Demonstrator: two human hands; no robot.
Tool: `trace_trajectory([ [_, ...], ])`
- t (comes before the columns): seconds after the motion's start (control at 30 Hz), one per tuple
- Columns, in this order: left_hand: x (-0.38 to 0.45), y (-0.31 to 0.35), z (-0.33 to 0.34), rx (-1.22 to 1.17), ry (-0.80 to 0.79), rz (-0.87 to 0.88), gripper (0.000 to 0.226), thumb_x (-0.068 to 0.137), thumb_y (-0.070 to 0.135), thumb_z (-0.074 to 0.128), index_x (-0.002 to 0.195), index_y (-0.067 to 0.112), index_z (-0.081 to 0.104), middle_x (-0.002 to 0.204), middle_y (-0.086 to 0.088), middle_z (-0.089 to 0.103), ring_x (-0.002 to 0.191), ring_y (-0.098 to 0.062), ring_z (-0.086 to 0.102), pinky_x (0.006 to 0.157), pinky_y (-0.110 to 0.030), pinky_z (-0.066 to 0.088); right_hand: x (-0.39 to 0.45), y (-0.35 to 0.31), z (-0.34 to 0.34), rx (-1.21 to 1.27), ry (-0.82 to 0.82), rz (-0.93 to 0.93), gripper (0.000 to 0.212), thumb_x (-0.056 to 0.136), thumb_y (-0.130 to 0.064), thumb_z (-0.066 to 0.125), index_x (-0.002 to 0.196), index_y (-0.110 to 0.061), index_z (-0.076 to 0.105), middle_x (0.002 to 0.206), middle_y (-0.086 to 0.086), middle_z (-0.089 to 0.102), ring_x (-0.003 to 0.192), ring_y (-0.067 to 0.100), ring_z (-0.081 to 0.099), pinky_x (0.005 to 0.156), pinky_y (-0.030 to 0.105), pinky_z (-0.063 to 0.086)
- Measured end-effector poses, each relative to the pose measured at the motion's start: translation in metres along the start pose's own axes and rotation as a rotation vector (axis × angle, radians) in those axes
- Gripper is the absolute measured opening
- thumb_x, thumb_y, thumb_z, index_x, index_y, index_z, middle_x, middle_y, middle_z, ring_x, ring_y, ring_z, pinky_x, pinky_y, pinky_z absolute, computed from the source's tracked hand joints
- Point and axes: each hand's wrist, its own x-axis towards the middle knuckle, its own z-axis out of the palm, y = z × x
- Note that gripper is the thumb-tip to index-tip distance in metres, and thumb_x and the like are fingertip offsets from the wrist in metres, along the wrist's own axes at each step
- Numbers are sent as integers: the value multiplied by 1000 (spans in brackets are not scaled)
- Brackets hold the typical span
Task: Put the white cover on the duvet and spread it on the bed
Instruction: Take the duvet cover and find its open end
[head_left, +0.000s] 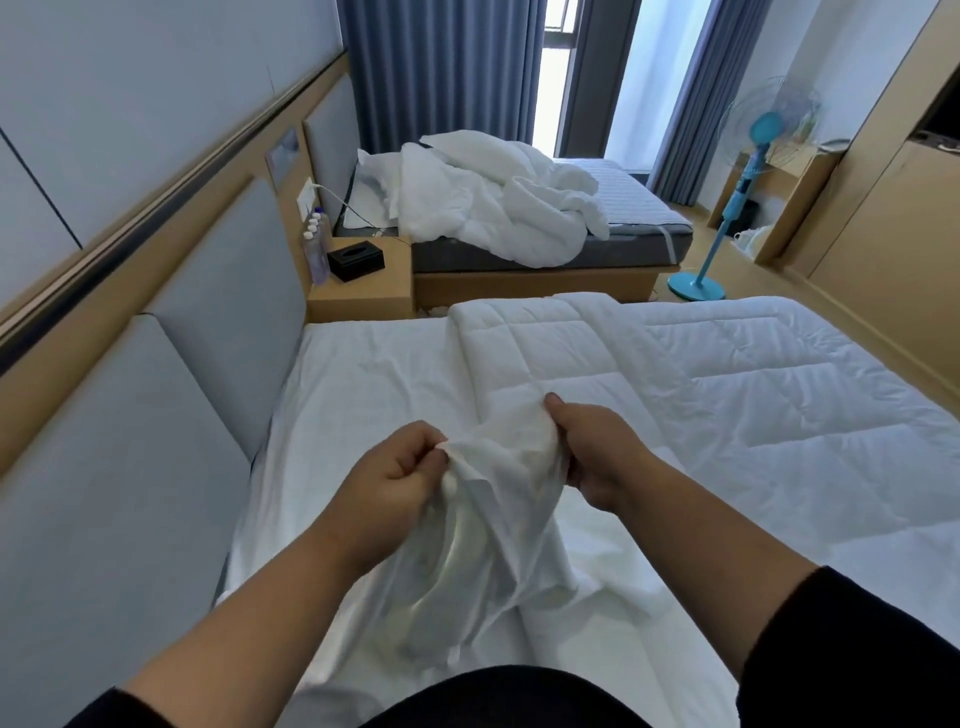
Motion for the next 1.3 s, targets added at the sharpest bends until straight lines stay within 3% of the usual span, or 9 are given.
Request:
trace_trajectory([
  [0.13,-24,-14,-42,-292,161,-134,32,79,46,63,69,17,57,69,-2,48,65,-16,43,58,-27,37,23,3,-29,-233,-7,-85,43,90,-49,69,114,-13,67,108,6,72,102,29,69,94,46,56],
  [0.3,-19,-40,-85,865,-320,-347,40,62,70,73,93,48,64,96,20,61,89,4,55,77,-22,42,43,33,-33,-1859,-351,43,72,68,-62,81,123,-21,60,123,-2,64,108,21,60,94,37,49],
  [0.37,-13,-60,-76,1090,-504,-411,44,69,65,75,108,49,63,108,21,56,101,-3,53,88,-26,46,51,49,-31,-2006,-196,-43,56,83,-58,69,123,-21,62,124,0,64,112,24,62,87,37,49],
  [0.53,-37,-135,-83,1194,-512,-610,29,84,41,64,112,40,68,116,14,60,110,-11,57,93,-28,47,73,-5,-59,-1550,303,-137,46,102,-44,42,128,-11,61,134,14,61,118,33,59,96,43,46],
  [0.67,-94,-198,-80,1148,-468,-719,33,89,32,53,119,39,65,130,11,59,116,-10,58,83,-21,42,67,-85,-80,-730,642,-160,39,104,-33,46,129,-6,56,125,15,60,105,31,55,96,43,46],
  [0.77,-99,-221,-77,1109,-388,-697,33,92,38,46,122,39,60,132,8,59,116,-13,57,86,-25,44,57,-119,-71,-78,575,-53,35,105,-34,41,135,-18,49,130,1,56,111,21,52,100,32,42],
  [1.03,-16,-161,-5,884,-467,-271,52,93,58,54,137,30,52,126,11,55,114,-9,53,96,-26,43,1,-63,27,-617,14,71,31,79,-17,76,104,-4,65,107,23,69,98,39,70,91,54,56],
  [1.1,-4,-147,28,809,-547,-181,68,88,60,60,145,27,44,140,11,48,129,-12,47,107,-27,38,-12,-64,44,-527,-97,111,46,71,-15,79,112,1,65,99,23,69,89,38,70,86,51,57],
  [1.3,9,-194,78,767,-470,-213,74,89,46,61,153,21,31,151,-2,41,140,-25,39,116,-31,32,-27,-92,44,-52,-206,47,27,88,8,58,115,10,63,101,23,69,89,33,70,84,45,61],
])
